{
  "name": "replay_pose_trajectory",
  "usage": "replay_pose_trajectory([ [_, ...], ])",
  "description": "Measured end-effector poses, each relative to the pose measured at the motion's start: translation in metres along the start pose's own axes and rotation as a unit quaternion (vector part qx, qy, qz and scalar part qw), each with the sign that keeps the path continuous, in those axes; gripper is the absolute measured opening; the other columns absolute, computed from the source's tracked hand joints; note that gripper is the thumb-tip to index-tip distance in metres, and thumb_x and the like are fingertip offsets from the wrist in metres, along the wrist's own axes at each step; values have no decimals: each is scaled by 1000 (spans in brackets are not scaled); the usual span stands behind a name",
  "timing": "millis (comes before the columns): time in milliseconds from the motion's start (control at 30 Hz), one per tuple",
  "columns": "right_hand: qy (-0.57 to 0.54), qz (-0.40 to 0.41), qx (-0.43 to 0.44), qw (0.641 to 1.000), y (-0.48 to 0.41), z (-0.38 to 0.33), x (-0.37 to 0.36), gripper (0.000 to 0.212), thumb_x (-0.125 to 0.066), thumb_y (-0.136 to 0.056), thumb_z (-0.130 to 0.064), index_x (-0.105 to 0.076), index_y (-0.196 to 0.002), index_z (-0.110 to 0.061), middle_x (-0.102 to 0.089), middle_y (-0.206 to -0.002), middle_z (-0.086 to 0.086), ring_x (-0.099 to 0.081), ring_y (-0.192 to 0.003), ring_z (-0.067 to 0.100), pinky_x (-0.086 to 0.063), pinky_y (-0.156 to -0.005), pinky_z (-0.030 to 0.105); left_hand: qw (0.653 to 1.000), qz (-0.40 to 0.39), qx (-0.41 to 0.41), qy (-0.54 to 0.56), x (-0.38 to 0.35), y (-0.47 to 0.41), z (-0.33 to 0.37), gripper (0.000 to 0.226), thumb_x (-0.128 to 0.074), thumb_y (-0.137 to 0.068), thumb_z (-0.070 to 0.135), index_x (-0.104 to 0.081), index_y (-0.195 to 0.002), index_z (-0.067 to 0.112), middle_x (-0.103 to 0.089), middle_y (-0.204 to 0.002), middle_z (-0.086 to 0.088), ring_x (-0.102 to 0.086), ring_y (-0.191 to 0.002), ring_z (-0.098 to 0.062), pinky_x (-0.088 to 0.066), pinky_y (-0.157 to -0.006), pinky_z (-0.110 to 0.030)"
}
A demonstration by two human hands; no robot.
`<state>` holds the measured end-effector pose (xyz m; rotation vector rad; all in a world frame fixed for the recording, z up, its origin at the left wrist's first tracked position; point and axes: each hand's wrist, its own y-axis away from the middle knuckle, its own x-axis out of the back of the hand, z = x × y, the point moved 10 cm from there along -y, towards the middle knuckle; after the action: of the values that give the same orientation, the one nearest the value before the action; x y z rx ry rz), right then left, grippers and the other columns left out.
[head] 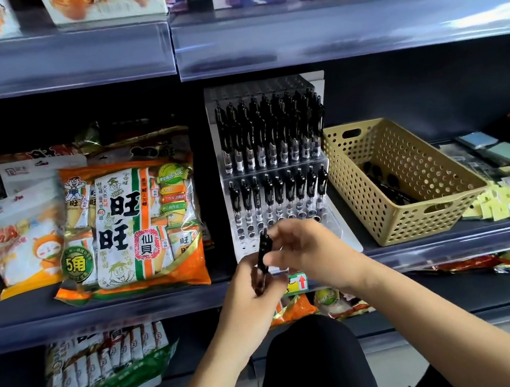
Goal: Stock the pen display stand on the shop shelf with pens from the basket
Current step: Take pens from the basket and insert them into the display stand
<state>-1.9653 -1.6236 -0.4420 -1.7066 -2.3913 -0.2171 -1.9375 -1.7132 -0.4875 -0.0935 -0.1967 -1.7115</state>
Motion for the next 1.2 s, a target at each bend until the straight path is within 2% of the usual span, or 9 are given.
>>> replay_pose_trajectory([
  [67,-13,60,5,998,-1,-4,16,14,-66,-84,-3,-58,-81,-14,-61,-70,-4,-55,-63,9,-47,-60,21,1000,23,-13,-8,8,1,0,14,-62,-88,28,-56,-97,37,-65,-99,9,-61,-94,-4,-48,-83,-22],
  [167,-48,103,-4,994,-1,-3,28,11,-68,-82,-6,-59,-78,-10,-63,-64,-2,-59,-58,10,-52,-60,21,998,59,-31,-15,21,1,2,11,-60,-90,27,-57,-91,38,-64,-98,17,-59,-92,8,-43,-71,-5],
  [333,-22,94,-21,995,-8,-6,16,12,-67,-84,-11,-64,-81,1,-67,-65,6,-65,-59,13,-55,-59,21,994,98,-44,-23,39,-2,0,17,-59,-91,25,-58,-90,42,-63,-96,21,-57,-90,13,-41,-70,-1],
  [433,1,143,16,990,-15,-29,29,11,-65,-85,-12,-64,-81,-2,-68,-69,11,-66,-59,13,-57,-61,25,992,119,-35,-7,50,-3,-8,15,-54,-93,28,-60,-105,33,-60,-101,24,-54,-92,14,-38,-69,3],
  [533,83,235,63,966,-22,-56,53,8,-65,-86,-17,-62,-81,-12,-69,-74,7,-69,-65,14,-59,-66,33,990,130,-19,-46,60,-9,-24,27,-53,-94,27,-57,-120,24,-59,-114,15,-51,-97,9,-38,-72,-3],
  [633,156,274,94,944,-32,-71,57,10,-64,-88,-21,-62,-82,-14,-68,-75,6,-69,-73,22,-58,-67,37,985,147,-14,-92,68,-16,-35,31,-56,-93,24,-57,-123,18,-59,-123,4,-50,-104,-3,-38,-84,-16],
  [733,201,275,105,934,-43,-74,48,13,-64,-88,-22,-64,-84,-9,-66,-73,3,-66,-71,21,-56,-66,37,976,159,-31,-148,69,-23,-32,33,-57,-92,26,-58,-123,17,-60,-123,1,-50,-103,-4,-39,-85,-21],
  [967,263,274,94,920,-55,-62,36,19,-64,-87,-23,-66,-81,-6,-61,-65,0,-59,-61,18,-47,-59,28,951,186,-58,-242,71,-36,-14,39,-60,-89,36,-61,-123,18,-65,-119,3,-59,-107,-12,-40,-79,-18],
  [1200,293,233,65,925,-66,-37,25,19,-65,-87,-23,-64,-78,-6,-64,-67,8,-56,-58,21,-46,-58,29,920,203,-103,-319,71,-36,1,25,-62,-89,32,-71,-110,23,-71,-106,5,-64,-88,-15,-45,-64,-22],
])
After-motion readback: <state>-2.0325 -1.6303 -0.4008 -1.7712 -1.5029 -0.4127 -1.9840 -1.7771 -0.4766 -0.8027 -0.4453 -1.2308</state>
